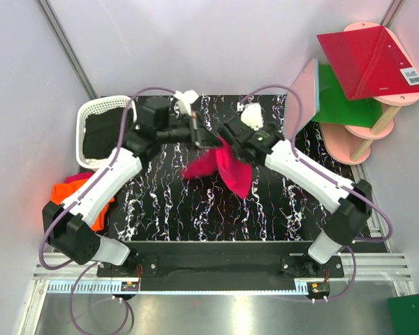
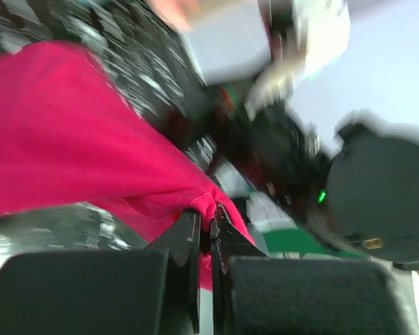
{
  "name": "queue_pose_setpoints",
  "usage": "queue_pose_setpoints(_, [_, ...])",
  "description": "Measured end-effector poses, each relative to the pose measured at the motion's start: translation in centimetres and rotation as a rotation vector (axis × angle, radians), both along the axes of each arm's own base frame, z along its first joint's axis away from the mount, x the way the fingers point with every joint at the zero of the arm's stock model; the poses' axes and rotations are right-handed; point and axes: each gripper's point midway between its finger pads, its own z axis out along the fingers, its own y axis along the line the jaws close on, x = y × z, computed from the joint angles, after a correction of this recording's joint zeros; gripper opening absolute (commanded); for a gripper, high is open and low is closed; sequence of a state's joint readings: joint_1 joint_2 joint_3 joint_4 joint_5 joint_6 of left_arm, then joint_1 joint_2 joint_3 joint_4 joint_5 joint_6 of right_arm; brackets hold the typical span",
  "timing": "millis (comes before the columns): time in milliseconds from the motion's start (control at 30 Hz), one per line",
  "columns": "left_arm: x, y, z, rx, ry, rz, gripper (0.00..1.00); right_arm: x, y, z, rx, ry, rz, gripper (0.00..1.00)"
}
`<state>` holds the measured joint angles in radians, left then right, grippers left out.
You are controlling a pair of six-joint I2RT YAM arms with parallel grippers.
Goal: Fold and stack the t-shirts
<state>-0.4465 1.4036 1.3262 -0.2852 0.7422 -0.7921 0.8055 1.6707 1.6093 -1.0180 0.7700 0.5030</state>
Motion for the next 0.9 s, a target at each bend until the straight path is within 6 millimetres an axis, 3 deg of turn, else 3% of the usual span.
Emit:
queue_pose_setpoints(100, [-4.1, -3.4, 0.9, -0.026, -0.019, -0.149, 0.0, -0.1, -1.3, 2.6, 0.01, -0.078, -0.028, 1.0])
queue_pose_setpoints(167, [-5.3, -4.2, 0.8, -0.03, -0.019, -0.19, 0.0, -0.3, -1.7, 3.4, 0.015, -0.103, -0.038, 1.0])
queue_pose_setpoints(233, [-5.3, -4.1, 0.0, -0.021, -0.01, -0.183, 0.0, -0.5, -2.2, 3.5, 0.011, -0.11, -0.043, 1.0])
queue_pose_setpoints(300, [-5.1, -3.5, -2.2, 0.008, 0.034, -0.16, 0.0, -0.7, -2.4, 2.9, 0.003, -0.101, -0.046, 1.0])
queue_pose_setpoints(467, [-4.4, -2.3, -10.0, 0.125, 0.217, -0.118, 0.0, -1.2, -2.8, 1.6, -0.011, -0.079, -0.054, 1.0])
queue_pose_setpoints(567, [-2.7, -0.8, -13.6, 0.201, 0.282, -0.059, 0.55, -1.5, -3.0, 1.5, -0.002, -0.078, -0.057, 1.0])
queue_pose_setpoints(633, [-1.0, 0.9, -15.4, 0.255, 0.302, 0.01, 0.97, -1.6, -3.1, 1.7, 0.009, -0.082, -0.059, 1.0])
queue_pose_setpoints(667, [-0.3, 1.8, -16.0, 0.281, 0.298, 0.036, 0.99, -1.7, -3.1, 1.7, 0.012, -0.084, -0.06, 1.0])
queue_pose_setpoints(767, [2.4, 5.9, -18.2, 0.393, 0.308, 0.188, 0.96, -2.1, -3.5, 1.9, 0.025, -0.09, -0.064, 1.0])
queue_pose_setpoints(800, [3.2, 7.2, -18.7, 0.431, 0.307, 0.235, 0.87, -2.2, -3.6, 2.0, 0.029, -0.092, -0.065, 1.0])
queue_pose_setpoints(867, [5.0, 10.0, -19.2, 0.505, 0.299, 0.327, 0.26, -2.5, -3.8, 2.2, 0.039, -0.096, -0.064, 1.0])
queue_pose_setpoints(900, [5.9, 11.3, -19.4, 0.54, 0.297, 0.37, 0.05, -2.7, -4.0, 2.3, 0.044, -0.097, -0.064, 1.0])
